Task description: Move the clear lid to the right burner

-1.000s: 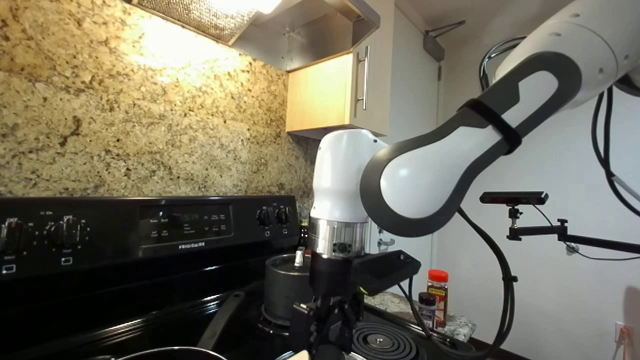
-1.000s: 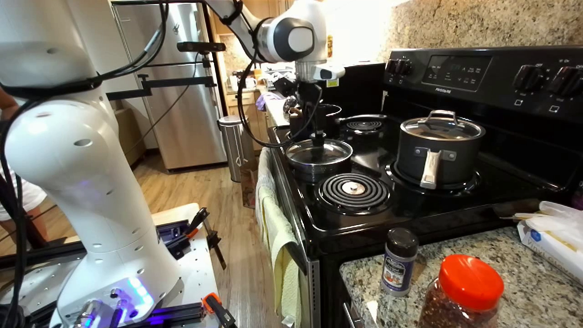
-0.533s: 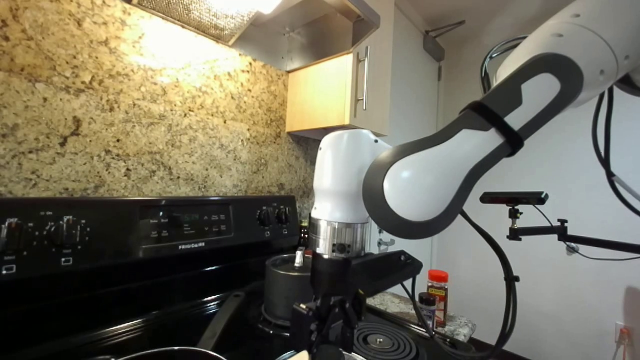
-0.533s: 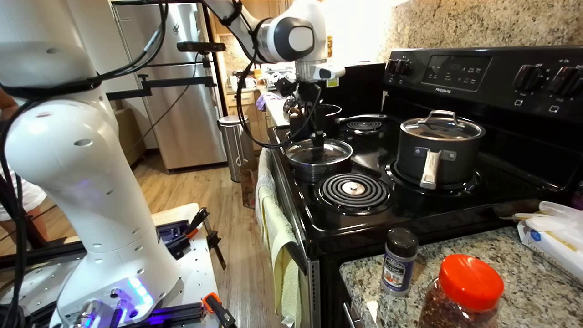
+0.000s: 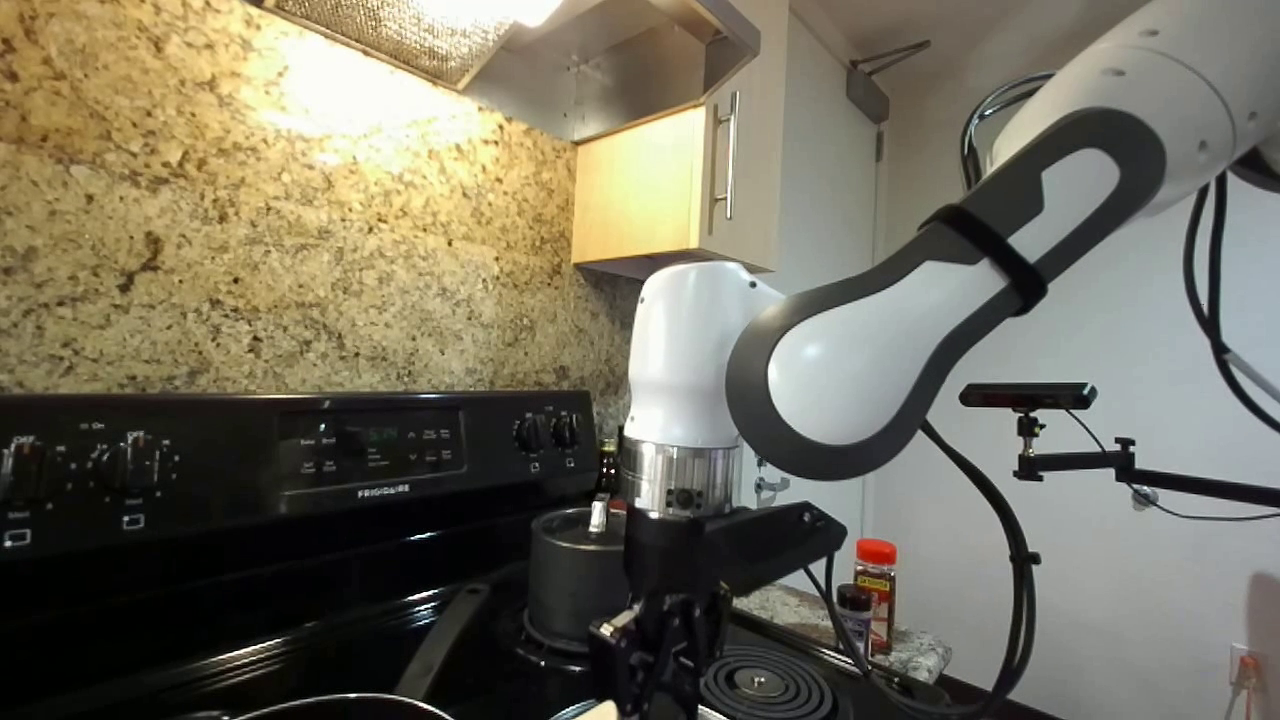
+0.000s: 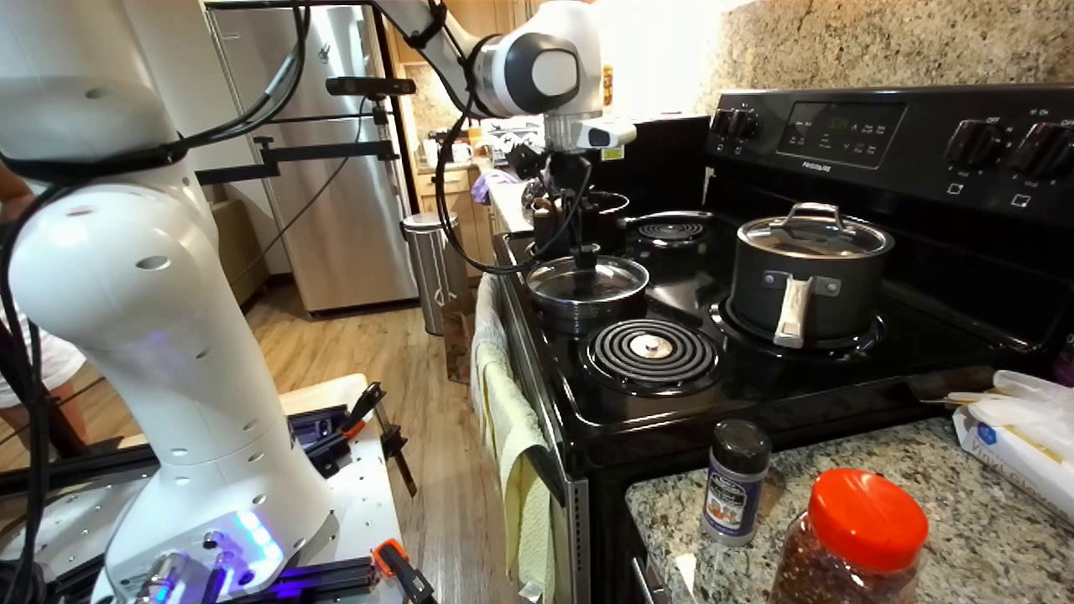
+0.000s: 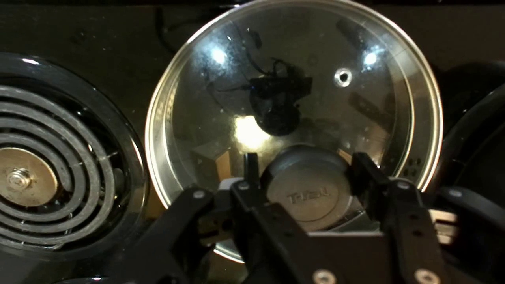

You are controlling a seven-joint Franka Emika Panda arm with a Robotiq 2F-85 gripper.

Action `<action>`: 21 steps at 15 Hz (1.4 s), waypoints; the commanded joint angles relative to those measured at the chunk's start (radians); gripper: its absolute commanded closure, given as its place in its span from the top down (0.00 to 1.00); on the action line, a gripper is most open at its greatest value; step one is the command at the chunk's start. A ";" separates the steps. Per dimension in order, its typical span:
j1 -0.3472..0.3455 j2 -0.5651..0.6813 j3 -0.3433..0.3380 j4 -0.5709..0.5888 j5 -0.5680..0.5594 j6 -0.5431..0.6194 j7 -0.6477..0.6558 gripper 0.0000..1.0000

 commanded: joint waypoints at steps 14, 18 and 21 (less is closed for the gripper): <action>-0.032 -0.147 -0.019 -0.102 0.002 -0.014 -0.029 0.34; -0.047 -0.164 -0.025 -0.090 -0.003 -0.044 -0.049 0.34; -0.068 -0.166 -0.040 -0.074 -0.006 -0.060 -0.080 0.34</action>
